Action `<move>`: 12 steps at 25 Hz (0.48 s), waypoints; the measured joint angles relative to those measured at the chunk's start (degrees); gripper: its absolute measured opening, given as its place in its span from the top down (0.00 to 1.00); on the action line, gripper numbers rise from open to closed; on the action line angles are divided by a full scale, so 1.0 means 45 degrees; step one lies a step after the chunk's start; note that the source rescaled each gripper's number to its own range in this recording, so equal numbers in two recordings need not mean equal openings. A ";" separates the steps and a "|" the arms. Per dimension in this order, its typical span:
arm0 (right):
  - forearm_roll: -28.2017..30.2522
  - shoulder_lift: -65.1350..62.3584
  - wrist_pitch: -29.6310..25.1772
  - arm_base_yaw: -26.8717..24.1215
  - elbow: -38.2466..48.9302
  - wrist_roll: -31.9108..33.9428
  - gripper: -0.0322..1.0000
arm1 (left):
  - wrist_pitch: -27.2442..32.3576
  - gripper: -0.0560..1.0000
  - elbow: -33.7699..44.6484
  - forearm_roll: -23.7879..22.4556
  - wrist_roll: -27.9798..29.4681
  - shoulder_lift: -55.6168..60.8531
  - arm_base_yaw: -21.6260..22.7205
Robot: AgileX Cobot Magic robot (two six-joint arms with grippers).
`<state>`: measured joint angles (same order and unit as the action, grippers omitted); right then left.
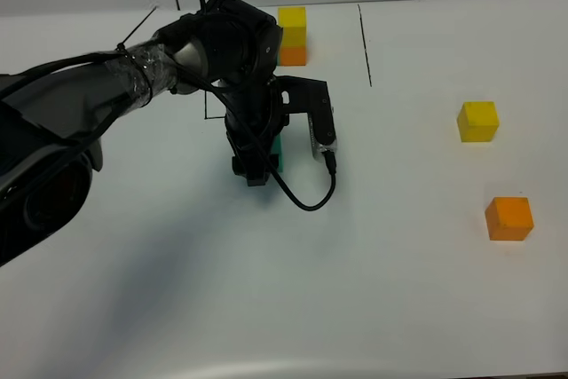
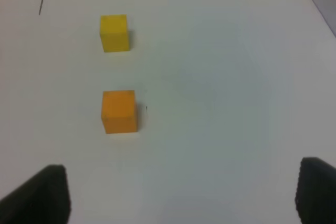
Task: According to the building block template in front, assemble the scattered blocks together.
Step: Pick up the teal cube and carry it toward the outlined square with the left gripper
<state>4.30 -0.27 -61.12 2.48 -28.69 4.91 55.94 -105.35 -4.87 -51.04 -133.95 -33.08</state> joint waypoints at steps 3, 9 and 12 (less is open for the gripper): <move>0.0000 0.0000 0.0000 0.0000 0.0000 0.0000 0.05 | 0.0109 0.17 0.0000 0.0039 0.0388 0.0516 0.0000; 0.0000 0.0000 0.0000 0.0000 0.0000 0.0000 0.05 | 0.0546 0.12 0.0000 0.0493 0.1085 0.1738 0.0000; -0.0050 0.0000 0.0000 0.0000 0.0000 0.0000 0.05 | 0.0689 0.12 0.0000 0.0743 0.1341 0.2230 0.0000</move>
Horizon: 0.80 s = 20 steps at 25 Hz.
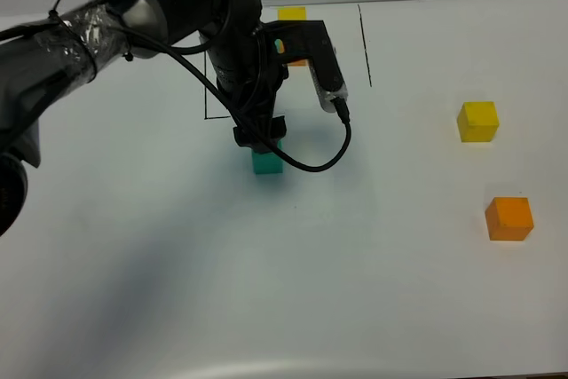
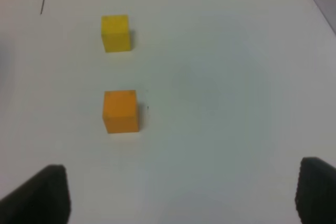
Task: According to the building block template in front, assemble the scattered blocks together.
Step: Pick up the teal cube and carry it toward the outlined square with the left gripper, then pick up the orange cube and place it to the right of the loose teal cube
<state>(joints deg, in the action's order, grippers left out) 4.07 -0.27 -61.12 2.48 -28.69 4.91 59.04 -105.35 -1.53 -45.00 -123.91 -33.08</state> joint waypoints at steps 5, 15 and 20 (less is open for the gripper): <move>0.0000 0.0000 0.0000 0.0000 0.0000 0.0000 0.05 | 0.0002 0.12 0.0000 0.0119 0.1602 0.0692 0.0309; 0.0000 0.0000 0.0000 0.0000 0.0000 0.0000 0.05 | 0.0026 0.12 0.0000 0.0265 0.3910 0.2261 0.1853; 0.0000 0.0000 0.0000 0.0000 0.0000 0.0000 0.05 | -0.0055 0.12 0.0930 0.0339 0.4836 0.3127 0.3041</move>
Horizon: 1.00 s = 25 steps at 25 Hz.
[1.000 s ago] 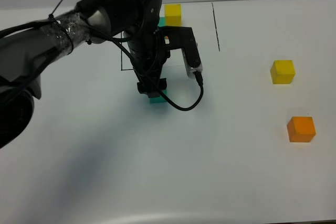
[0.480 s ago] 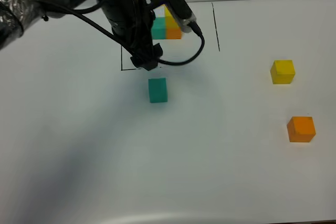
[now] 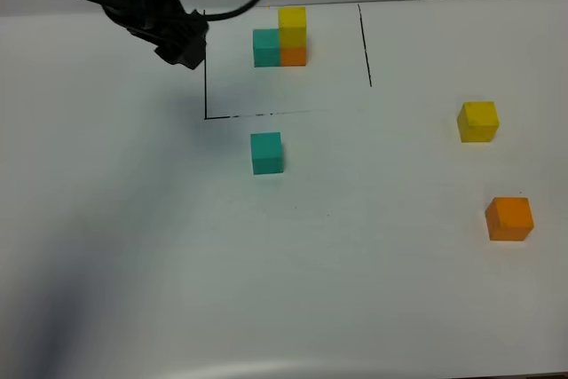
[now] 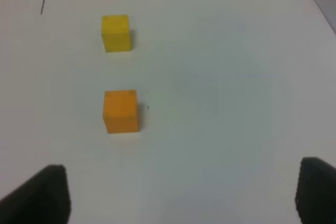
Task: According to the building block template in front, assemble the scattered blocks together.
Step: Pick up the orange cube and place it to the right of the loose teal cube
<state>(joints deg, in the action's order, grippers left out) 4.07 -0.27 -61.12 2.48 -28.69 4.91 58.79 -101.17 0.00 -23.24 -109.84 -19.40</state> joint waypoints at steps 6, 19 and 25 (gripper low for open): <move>0.0000 0.0000 0.0000 0.0000 0.0000 0.0000 0.05 | -0.1445 0.12 0.2540 0.0000 0.0955 0.2079 0.1362; 0.0000 0.0000 0.0000 0.0000 0.0000 0.0000 0.05 | -0.2226 0.12 0.7260 -0.0069 0.3711 0.7462 0.2406; 0.0000 0.0000 0.0000 0.0000 0.0000 0.0000 0.05 | -0.2781 0.12 0.9828 -0.0069 0.4221 1.0371 0.2395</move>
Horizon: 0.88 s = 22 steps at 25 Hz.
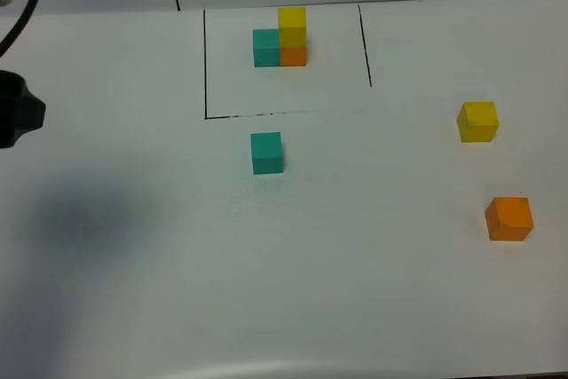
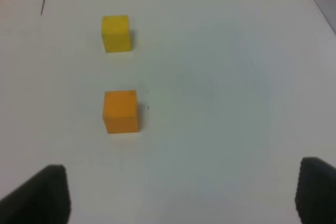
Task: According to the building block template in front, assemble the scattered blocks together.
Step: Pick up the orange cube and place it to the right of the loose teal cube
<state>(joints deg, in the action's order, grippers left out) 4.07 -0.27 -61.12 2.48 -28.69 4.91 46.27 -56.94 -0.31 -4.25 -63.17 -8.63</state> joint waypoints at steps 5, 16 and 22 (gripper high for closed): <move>0.0000 0.0000 0.0000 0.0000 0.0000 0.0000 0.05 | -0.0255 0.12 0.1564 0.0069 0.0451 0.2748 0.0000; 0.0000 0.0000 0.0000 0.0000 0.0000 0.0000 0.05 | 0.0500 0.12 0.3754 0.0069 0.1194 0.7444 0.0000; -0.0004 0.0000 0.0000 0.0000 0.0000 0.0000 0.05 | 0.1336 0.13 0.4527 0.0231 0.1220 0.9514 0.0000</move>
<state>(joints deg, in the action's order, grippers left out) 4.06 -0.27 -61.12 2.48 -28.69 4.91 52.29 -36.57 0.73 1.24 -20.35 -8.63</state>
